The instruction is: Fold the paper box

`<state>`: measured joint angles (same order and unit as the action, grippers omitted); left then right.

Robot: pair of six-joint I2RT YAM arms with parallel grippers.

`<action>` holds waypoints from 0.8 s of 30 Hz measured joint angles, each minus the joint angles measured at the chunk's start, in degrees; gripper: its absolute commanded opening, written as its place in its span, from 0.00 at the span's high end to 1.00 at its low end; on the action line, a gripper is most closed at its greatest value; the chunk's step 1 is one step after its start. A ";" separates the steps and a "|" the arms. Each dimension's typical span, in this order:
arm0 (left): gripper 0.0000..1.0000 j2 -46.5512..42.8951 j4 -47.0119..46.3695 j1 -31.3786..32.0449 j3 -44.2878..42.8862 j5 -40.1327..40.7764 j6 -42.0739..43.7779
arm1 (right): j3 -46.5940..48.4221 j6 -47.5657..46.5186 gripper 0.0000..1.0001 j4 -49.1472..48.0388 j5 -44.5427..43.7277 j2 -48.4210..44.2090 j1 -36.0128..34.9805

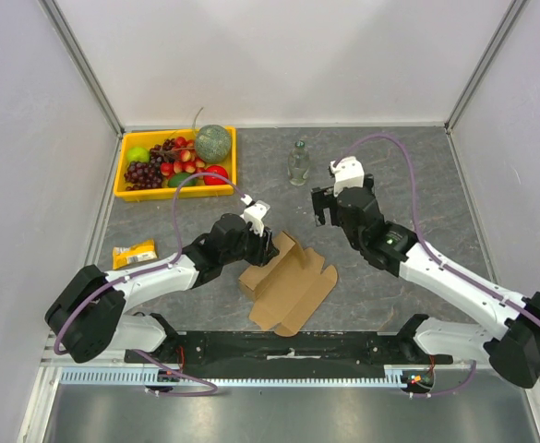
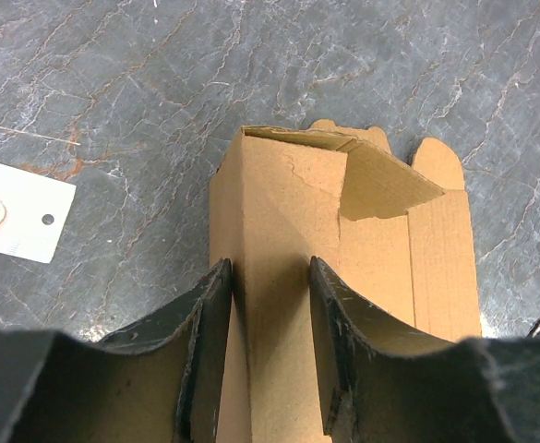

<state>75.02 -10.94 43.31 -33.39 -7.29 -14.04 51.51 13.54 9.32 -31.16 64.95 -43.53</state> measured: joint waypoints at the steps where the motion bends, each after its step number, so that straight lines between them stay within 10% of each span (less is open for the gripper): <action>1: 0.55 0.00 -0.02 -0.02 0.00 -0.07 0.00 | -0.17 0.11 0.13 0.15 -0.17 0.44 0.13; 8: 0.55 0.02 -0.02 -0.11 0.00 -0.28 0.00 | -3.04 0.33 0.51 0.92 4.90 6.19 0.20; 24: 0.56 -0.11 0.09 -0.11 0.00 -0.28 0.00 | -18.03 0.37 0.44 -12.52 26.43 13.07 0.17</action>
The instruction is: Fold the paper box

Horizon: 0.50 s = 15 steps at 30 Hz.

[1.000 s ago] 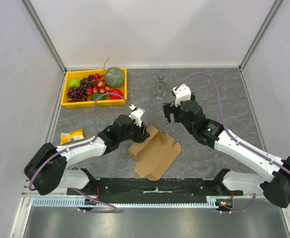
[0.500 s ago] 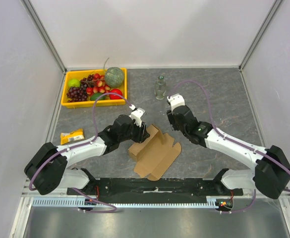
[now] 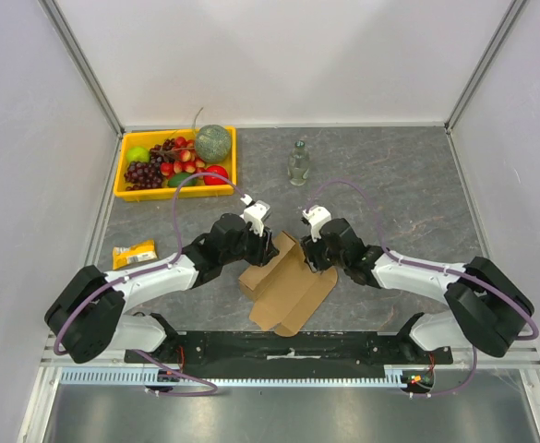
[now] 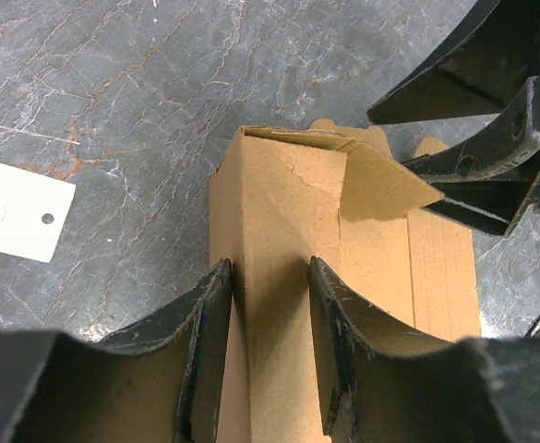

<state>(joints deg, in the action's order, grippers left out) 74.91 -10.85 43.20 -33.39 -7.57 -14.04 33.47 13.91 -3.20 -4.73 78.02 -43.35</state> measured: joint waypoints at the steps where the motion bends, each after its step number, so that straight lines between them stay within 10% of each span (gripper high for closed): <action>1: 0.56 -0.09 0.04 0.00 0.00 0.00 0.00 | -0.66 0.00 0.43 -1.79 1.05 0.20 0.00; 15: 0.55 -1.07 2.12 0.00 -0.31 -0.07 0.00 | -5.16 -1.33 0.41 -20.92 10.49 4.57 0.02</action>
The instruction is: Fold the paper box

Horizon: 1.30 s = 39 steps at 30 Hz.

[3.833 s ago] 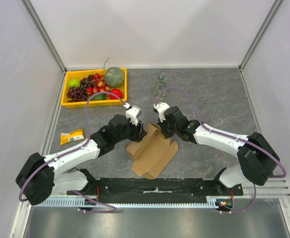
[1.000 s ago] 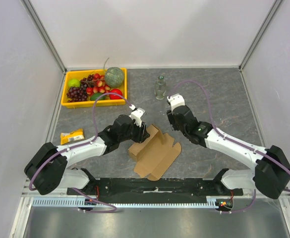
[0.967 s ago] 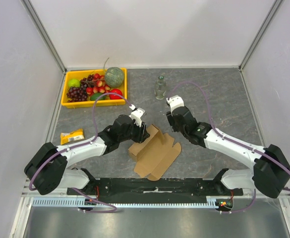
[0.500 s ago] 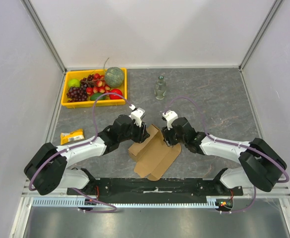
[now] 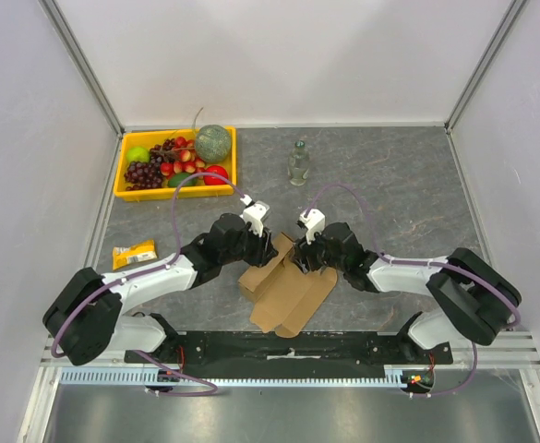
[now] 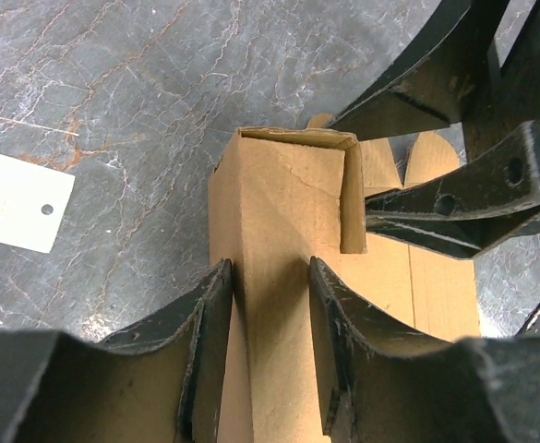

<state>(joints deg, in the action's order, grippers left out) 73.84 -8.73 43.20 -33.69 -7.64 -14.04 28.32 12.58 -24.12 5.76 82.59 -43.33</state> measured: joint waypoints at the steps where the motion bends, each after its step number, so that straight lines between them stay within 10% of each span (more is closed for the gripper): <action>1: 0.54 -0.04 0.11 0.00 -0.11 0.00 0.00 | -0.35 -0.11 0.41 -1.16 0.24 0.59 0.00; 39: 0.52 -2.89 4.26 -4.22 -0.92 0.00 0.02 | -3.93 -3.10 0.38 -26.97 10.03 11.45 2.89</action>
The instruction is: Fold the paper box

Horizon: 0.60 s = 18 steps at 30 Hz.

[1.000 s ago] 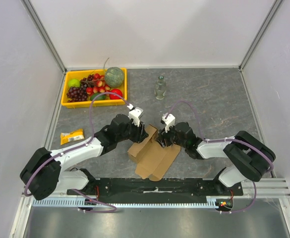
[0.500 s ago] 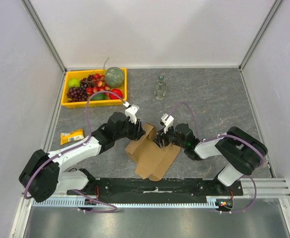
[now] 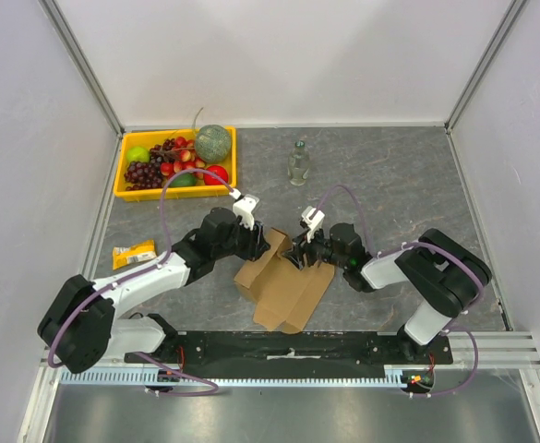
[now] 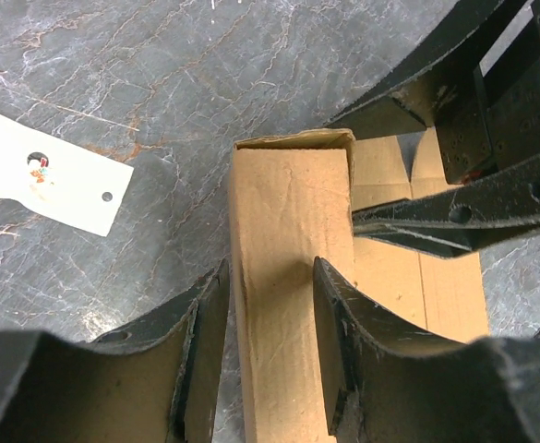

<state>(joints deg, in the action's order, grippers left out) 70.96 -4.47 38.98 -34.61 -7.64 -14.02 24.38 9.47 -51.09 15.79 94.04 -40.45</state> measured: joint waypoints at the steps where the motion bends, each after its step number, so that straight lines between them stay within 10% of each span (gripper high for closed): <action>1: 0.53 0.04 -0.07 -0.04 -0.02 0.00 -0.02 | 0.20 0.11 0.38 -0.81 0.98 0.70 0.70; 18: 0.52 0.35 -0.57 -3.63 -0.04 -2.60 -0.07 | 5.62 2.16 0.40 -7.15 14.47 8.76 3.72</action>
<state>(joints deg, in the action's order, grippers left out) 71.31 -5.04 35.35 -34.65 -10.24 -14.09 30.00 11.64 -58.24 30.26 102.80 -36.73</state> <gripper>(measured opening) 0.477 0.606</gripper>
